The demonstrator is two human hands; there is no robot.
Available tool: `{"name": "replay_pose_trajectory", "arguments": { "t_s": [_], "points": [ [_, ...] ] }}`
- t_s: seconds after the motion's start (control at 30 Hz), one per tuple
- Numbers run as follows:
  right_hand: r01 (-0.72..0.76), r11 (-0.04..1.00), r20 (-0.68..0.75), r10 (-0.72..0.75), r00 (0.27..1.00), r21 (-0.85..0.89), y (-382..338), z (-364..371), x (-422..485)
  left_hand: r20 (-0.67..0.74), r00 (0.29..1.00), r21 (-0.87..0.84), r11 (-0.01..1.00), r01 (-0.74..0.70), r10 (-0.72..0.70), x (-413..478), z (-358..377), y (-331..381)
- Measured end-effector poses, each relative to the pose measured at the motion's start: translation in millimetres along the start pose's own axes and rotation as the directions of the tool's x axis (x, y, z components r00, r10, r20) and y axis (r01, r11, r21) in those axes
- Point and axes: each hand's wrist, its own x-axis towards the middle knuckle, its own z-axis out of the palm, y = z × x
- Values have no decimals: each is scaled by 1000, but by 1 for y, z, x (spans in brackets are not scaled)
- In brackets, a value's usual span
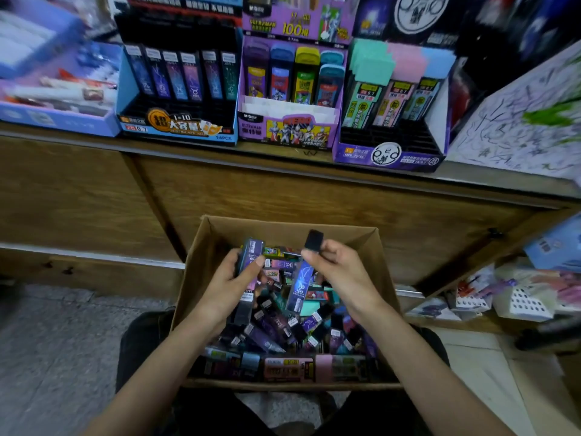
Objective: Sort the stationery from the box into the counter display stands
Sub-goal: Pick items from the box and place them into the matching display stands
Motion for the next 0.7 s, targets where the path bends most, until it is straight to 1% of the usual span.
{"name": "replay_pose_trajectory", "arguments": {
  "t_s": [0.07, 0.13, 0.23, 0.33, 0.43, 0.53, 0.63, 0.7],
  "points": [
    [66, 998, 10, -65, 998, -8, -26, -7, 0, 51, 998, 3, 999, -45, 45, 3, 4, 19],
    [127, 992, 17, -127, 992, -25, -52, -12, 1, 73, 994, -6, 997, -80, 80, 7, 6, 39],
    [198, 979, 10, -198, 980, -50, -88, -16, 8, 61, 993, -79, 992, -96, 101, 14, 1, 68],
    [203, 978, 9, -203, 979, -49, -125, -13, 25, 41, 987, -39, 988, -152, 153, 18, -13, 94],
    [225, 973, 32, -223, 974, -47, -160, -3, 44, -9, 981, -55, 979, -195, 195, 22, -33, 118],
    [301, 952, 64, -298, 953, -57, -194, 13, 63, -100, 960, -28, 964, -264, 260, 27, -55, 141],
    [379, 919, 37, -378, 925, -110, -227, 33, 86, -155, 929, 14, 941, -339, 337, 29, -77, 161],
    [397, 905, 17, -399, 917, -151, -245, 49, 103, -171, 922, 1, 936, -353, 348, 30, -90, 171]
  ]
}}
